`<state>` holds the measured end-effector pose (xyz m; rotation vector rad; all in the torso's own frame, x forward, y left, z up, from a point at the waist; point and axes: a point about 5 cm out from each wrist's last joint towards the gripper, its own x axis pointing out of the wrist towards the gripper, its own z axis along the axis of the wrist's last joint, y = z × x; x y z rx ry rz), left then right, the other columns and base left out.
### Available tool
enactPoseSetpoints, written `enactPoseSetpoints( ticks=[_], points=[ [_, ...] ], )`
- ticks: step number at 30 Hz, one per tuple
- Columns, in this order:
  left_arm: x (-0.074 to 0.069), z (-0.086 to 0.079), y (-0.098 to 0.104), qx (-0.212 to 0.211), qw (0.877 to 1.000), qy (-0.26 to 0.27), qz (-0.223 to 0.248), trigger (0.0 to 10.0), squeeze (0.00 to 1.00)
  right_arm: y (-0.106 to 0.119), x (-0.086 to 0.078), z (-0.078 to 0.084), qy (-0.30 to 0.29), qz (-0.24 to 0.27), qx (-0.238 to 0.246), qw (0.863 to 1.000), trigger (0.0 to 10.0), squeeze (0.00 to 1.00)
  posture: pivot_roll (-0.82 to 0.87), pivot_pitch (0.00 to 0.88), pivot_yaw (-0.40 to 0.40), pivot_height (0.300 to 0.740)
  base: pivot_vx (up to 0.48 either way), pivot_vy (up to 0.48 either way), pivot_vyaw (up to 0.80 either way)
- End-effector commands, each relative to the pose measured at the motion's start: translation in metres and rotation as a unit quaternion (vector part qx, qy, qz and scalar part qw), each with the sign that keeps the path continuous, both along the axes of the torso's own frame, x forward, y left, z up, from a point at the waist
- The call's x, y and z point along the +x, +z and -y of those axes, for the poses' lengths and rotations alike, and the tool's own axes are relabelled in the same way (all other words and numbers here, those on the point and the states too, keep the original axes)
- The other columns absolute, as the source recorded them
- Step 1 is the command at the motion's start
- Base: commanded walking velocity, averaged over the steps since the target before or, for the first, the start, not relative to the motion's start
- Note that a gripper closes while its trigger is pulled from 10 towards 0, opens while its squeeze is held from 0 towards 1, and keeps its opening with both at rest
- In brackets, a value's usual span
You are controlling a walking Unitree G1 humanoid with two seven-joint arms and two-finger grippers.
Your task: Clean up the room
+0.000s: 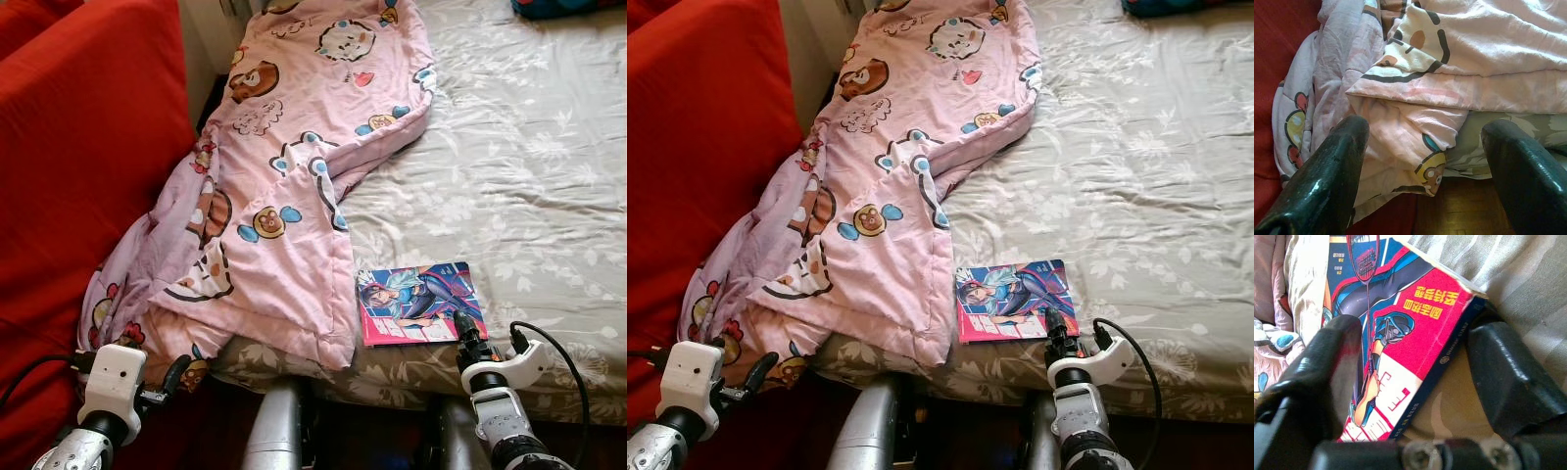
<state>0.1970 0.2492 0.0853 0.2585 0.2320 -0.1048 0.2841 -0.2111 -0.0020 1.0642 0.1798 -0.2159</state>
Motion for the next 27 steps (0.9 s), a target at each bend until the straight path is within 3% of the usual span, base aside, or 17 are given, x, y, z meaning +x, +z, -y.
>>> enactPoseSetpoints(
  ticks=[1,27],
  points=[
    [-0.0069,-0.0069,-0.0036,0.017,1.000,0.005,-0.021,10.0,0.00,-0.0086,-0.0055,-0.0135,0.016,-0.015,0.019,1.000,0.0,0.00,0.33,0.225,0.198,0.605,0.000,0.000,0.00],
    [-0.0148,-0.0066,-0.0118,0.010,0.999,-0.001,-0.041,10.0,0.00,-0.0108,-0.0070,-0.0179,0.020,-0.019,0.025,0.999,0.0,0.00,0.33,0.237,0.205,0.605,0.000,0.000,0.00]
  ],
)
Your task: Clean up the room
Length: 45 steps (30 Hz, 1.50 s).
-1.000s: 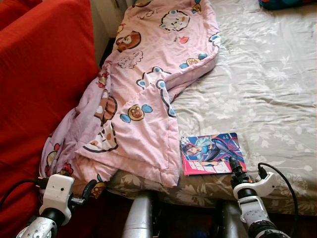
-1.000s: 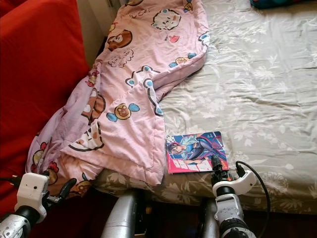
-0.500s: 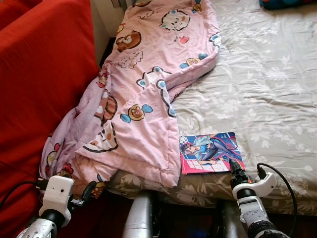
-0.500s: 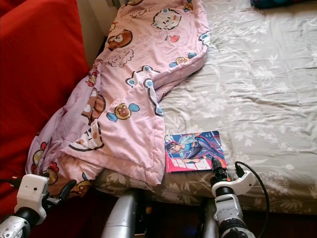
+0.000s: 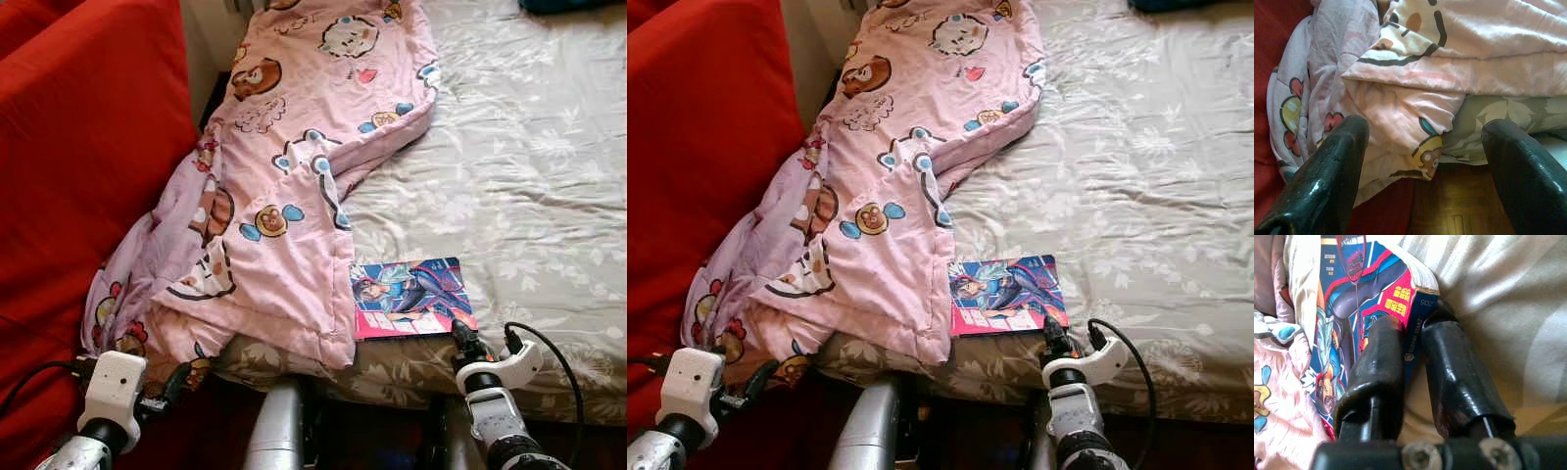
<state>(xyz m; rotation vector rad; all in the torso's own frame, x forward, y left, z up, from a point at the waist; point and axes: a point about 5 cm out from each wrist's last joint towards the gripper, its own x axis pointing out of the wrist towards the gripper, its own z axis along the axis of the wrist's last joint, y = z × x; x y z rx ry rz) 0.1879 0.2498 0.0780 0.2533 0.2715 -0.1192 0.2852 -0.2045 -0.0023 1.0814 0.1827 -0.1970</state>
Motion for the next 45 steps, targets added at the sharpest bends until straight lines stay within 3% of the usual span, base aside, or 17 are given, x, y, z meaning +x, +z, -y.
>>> enactPoseSetpoints(
  ticks=[1,12,13,15,20,21,22,23,25,29,33,37,45],
  points=[
    [-0.006,-0.006,-0.005,0.012,1.000,0.003,-0.021,10.0,0.00,-0.011,-0.008,-0.011,0.014,-0.024,0.015,1.000,0.0,0.00,0.33,0.236,0.204,0.605,0.000,0.000,0.00],
    [0.001,-0.005,-0.012,0.009,1.000,0.009,-0.021,10.0,0.00,-0.004,-0.002,-0.013,0.024,-0.004,-0.002,1.000,0.0,0.00,0.30,0.206,0.182,0.605,0.000,0.000,0.00],
    [0.006,-0.004,-0.018,0.008,1.000,0.016,-0.021,10.0,0.00,0.001,0.002,-0.012,0.026,0.008,-0.030,0.999,0.0,0.00,0.28,0.188,0.171,0.605,0.000,0.000,0.00],
    [0.007,-0.003,-0.020,0.008,1.000,0.017,-0.021,10.0,0.00,0.002,0.002,-0.011,0.026,0.010,-0.040,0.999,0.0,0.00,0.28,0.188,0.171,0.605,0.000,0.000,0.00],
    [0.025,0.005,-0.041,-0.012,0.999,0.045,-0.020,10.0,0.00,0.025,0.011,0.002,-0.010,0.089,-0.116,0.989,0.0,0.00,0.19,0.088,0.110,0.605,0.000,0.000,0.00],
    [0.028,0.007,-0.043,-0.014,0.999,0.047,-0.020,10.0,0.00,0.027,0.011,0.003,-0.011,0.091,-0.128,0.988,1.8,0.00,0.17,0.073,0.101,0.605,0.000,0.000,0.00],
    [0.029,0.007,-0.045,-0.016,0.998,0.051,-0.020,10.0,0.00,0.028,0.011,0.004,-0.010,0.094,-0.141,0.985,5.3,0.00,0.17,0.065,0.097,0.605,0.000,0.000,0.00],
    [0.031,0.007,-0.047,-0.019,0.998,0.056,-0.020,10.0,0.00,0.031,0.011,0.005,-0.005,0.099,-0.162,0.982,10.0,0.00,0.15,0.046,0.090,0.605,0.000,0.000,0.00],
    [0.036,0.009,-0.053,-0.029,0.997,0.071,-0.023,10.0,0.00,0.037,0.010,0.007,0.010,0.111,-0.209,0.972,10.0,0.00,0.12,0.015,0.071,0.605,0.000,0.000,0.00],
    [0.044,0.015,-0.063,-0.040,0.995,0.085,-0.028,10.0,0.00,0.040,0.009,0.012,0.017,0.109,-0.245,0.963,10.0,0.00,0.08,0.000,0.039,0.605,0.000,0.000,0.00],
    [0.046,0.021,-0.079,-0.055,0.991,0.111,-0.043,10.0,0.00,0.034,-0.001,0.018,0.019,0.089,-0.283,0.955,10.0,0.00,0.06,0.000,0.012,0.605,0.000,0.000,0.00],
    [0.042,0.027,-0.097,-0.063,0.987,0.129,-0.069,10.0,0.00,0.020,-0.016,0.012,0.043,0.054,-0.312,0.948,10.0,0.00,0.04,0.000,-0.014,0.634,0.000,0.000,0.00],
    [0.030,0.029,-0.122,-0.056,0.978,0.150,-0.132,10.0,0.00,-0.008,-0.039,0.018,0.031,-0.032,-0.303,0.952,10.0,0.00,0.01,0.000,-0.009,0.684,0.000,0.000,0.00]
  ],
)
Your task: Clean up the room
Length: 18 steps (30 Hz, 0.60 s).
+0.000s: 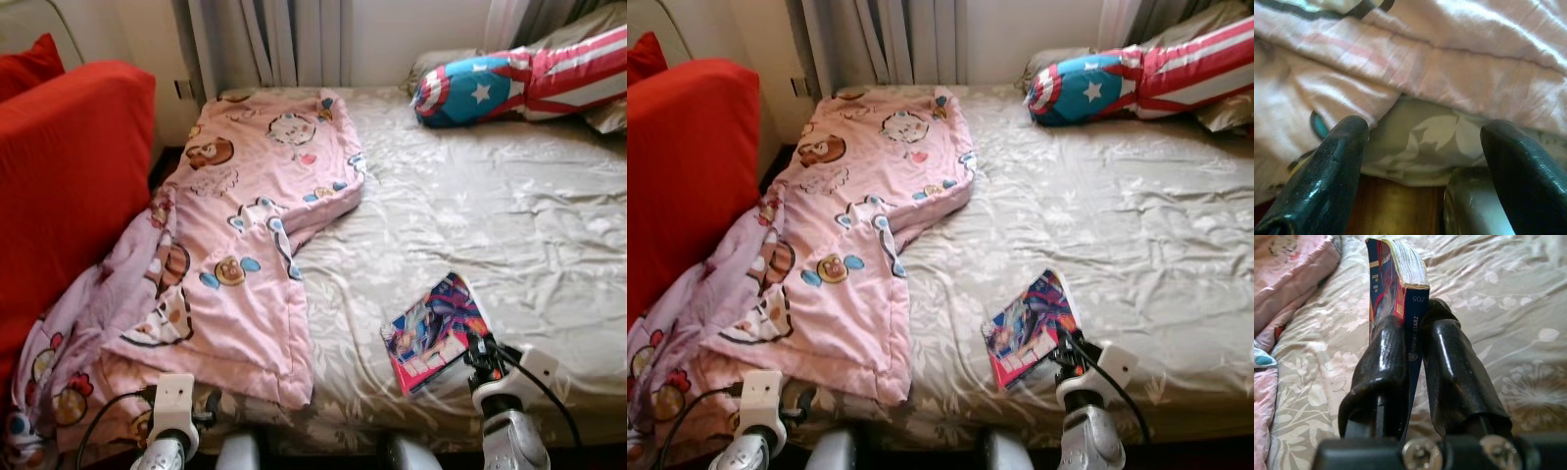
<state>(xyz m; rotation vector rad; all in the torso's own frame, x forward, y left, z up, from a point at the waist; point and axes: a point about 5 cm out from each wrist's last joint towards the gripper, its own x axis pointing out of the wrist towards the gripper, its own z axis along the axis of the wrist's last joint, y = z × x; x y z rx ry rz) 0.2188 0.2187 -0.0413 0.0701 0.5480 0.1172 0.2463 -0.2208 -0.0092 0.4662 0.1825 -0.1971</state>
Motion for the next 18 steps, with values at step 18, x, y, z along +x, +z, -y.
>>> enactPoseSetpoints(
  ticks=[18],
  points=[
    [-0.019,-0.001,-0.022,0.006,0.996,0.010,-0.090,10.0,0.00,-0.006,0.002,-0.006,0.006,-0.035,-0.021,0.999,10.0,0.00,-0.01,0.000,-0.019,0.739,0.000,0.000,0.00]
  ],
)
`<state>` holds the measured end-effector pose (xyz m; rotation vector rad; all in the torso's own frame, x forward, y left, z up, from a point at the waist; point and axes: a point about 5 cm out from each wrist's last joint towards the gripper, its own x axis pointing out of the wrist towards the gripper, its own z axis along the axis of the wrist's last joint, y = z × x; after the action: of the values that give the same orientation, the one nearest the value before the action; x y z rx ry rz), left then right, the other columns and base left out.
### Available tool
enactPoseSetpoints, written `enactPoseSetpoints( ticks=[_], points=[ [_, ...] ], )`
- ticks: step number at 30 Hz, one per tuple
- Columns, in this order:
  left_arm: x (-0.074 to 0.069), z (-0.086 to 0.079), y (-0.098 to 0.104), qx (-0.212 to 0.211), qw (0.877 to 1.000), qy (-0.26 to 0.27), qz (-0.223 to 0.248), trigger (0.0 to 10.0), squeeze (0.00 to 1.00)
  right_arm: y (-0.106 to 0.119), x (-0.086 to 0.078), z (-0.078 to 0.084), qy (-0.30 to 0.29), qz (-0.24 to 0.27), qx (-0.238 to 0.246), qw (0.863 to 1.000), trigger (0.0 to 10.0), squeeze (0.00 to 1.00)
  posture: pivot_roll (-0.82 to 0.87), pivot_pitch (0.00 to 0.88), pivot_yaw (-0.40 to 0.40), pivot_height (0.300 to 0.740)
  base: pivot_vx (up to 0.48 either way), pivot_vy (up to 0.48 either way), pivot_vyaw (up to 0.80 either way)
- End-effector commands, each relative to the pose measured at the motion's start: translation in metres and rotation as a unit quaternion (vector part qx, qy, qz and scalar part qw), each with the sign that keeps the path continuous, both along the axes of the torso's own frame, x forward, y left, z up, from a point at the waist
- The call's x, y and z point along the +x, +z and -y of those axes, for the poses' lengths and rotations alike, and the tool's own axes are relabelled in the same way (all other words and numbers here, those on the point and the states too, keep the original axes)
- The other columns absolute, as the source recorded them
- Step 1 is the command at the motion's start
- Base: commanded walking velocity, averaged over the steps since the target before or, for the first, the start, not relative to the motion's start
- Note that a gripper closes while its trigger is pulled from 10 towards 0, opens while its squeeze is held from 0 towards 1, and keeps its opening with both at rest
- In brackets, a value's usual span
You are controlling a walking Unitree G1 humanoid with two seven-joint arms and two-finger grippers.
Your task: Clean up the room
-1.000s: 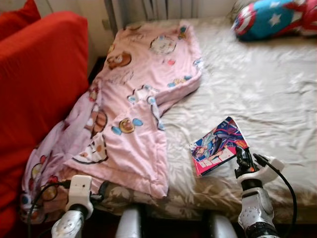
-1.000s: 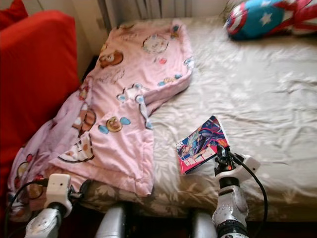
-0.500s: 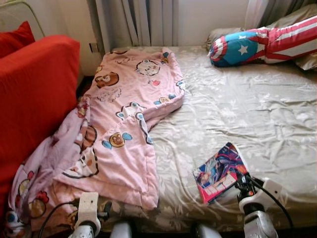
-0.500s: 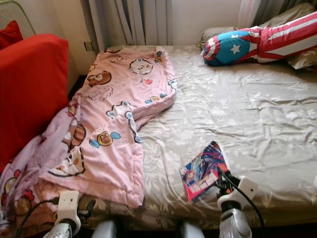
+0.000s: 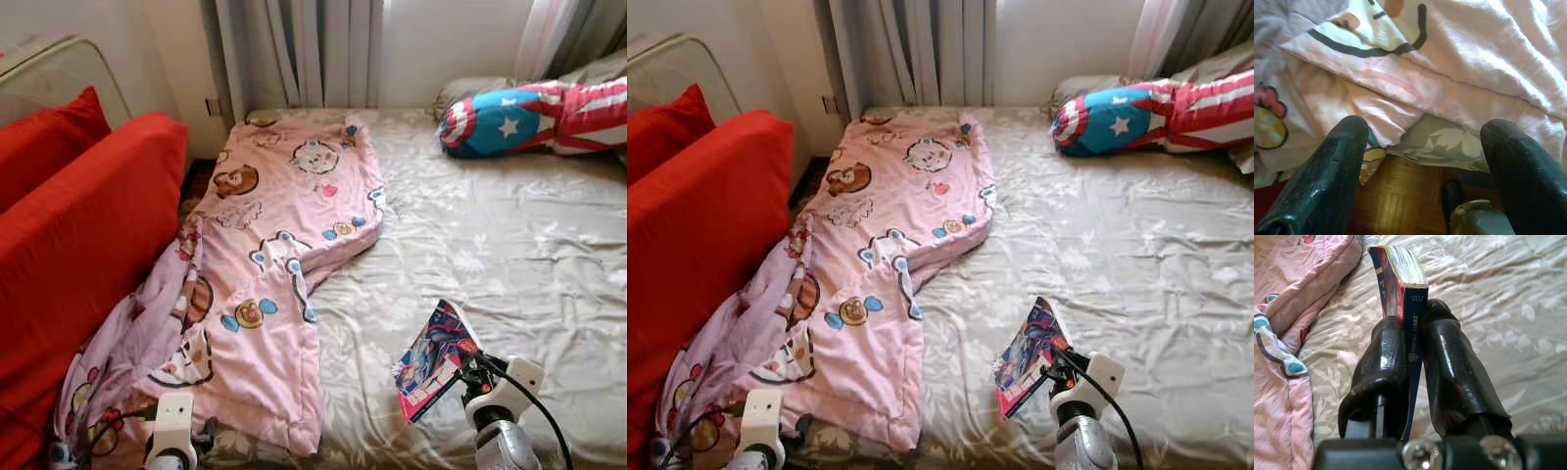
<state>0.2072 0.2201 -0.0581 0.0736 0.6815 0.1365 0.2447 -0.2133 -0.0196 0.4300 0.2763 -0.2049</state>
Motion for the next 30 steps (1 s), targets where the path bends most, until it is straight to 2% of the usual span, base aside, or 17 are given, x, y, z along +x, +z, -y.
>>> enactPoseSetpoints(
  ticks=[1,7,10,26,30],
  points=[
    [-0.007,0.001,-0.006,0.004,1.000,0.000,-0.024,10.0,0.00,0.005,0.004,0.002,-0.002,0.016,-0.008,1.000,10.0,0.00,-0.01,0.000,-0.024,0.739,0.000,0.000,0.00],
    [-0.012,-0.002,-0.008,0.004,0.999,0.020,-0.032,10.0,0.00,0.006,0.005,0.003,0.010,0.007,-0.035,0.999,10.0,0.00,-0.01,0.000,-0.042,0.739,0.000,0.000,0.00],
    [-0.012,-0.001,-0.009,0.004,0.999,0.021,-0.032,10.0,0.00,0.005,0.005,0.004,0.006,0.002,-0.033,0.999,10.0,0.00,-0.02,0.000,-0.043,0.739,0.000,0.000,0.00],
    [-0.013,-0.005,-0.009,0.017,0.998,0.037,-0.037,10.0,0.00,0.009,0.015,0.004,0.014,-0.001,-0.029,0.999,10.0,0.00,-0.01,0.000,-0.046,0.739,0.000,0.000,-0.64],
    [-0.014,-0.005,-0.009,0.023,0.999,0.031,-0.038,10.0,0.00,0.010,0.014,0.004,0.011,0.009,-0.030,0.999,10.0,0.00,-0.01,0.000,-0.040,0.739,0.000,-0.326,0.00]
  ],
)
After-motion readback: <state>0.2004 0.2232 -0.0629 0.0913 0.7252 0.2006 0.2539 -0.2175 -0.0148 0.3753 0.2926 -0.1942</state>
